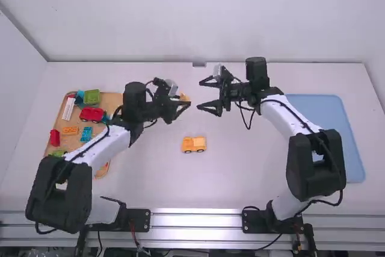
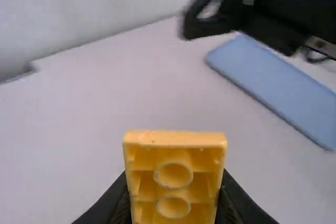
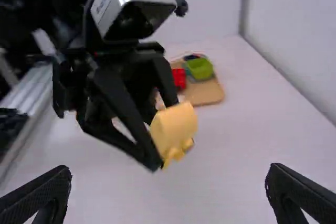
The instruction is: Assemble lego blocks to make yellow taxi
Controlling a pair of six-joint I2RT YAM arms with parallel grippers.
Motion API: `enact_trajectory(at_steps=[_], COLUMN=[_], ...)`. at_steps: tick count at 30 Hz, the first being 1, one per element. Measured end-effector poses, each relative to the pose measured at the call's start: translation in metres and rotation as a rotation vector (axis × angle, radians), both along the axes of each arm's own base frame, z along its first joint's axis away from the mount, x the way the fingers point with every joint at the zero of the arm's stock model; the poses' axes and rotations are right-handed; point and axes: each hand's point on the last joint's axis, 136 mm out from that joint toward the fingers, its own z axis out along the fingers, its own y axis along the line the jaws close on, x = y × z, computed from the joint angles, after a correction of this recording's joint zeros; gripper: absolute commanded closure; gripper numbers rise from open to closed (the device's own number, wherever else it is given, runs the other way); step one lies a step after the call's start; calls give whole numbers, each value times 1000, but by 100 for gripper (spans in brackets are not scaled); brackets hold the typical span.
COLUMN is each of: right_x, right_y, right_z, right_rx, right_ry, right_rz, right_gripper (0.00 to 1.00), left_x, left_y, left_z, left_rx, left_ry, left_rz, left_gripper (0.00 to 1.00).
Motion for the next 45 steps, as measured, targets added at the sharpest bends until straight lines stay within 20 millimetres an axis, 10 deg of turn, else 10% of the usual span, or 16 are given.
enact_trajectory(at_steps=[11,31,35,37,45], right_x=[-39,-62,-62,-61,-15], right_y=[5,17,17,17,-3], right_z=[14,15,15,16,3], right_rx=[116,145,148,151,41], right_ry=[67,40,32,14,-20], right_rz=[180,266,269,270,74], right_gripper=[37,75,90,94,96], left_x=[-58,-61,-61,-61,-42], left_y=[-39,-43,-43,-43,-35], left_z=[17,29,29,30,13], left_rx=[-97,-129,-130,-131,-87], left_ry=[-219,-252,-252,-258,-174], left_rz=[-344,-363,-363,-364,-231], left_gripper=[96,97,60,1,1])
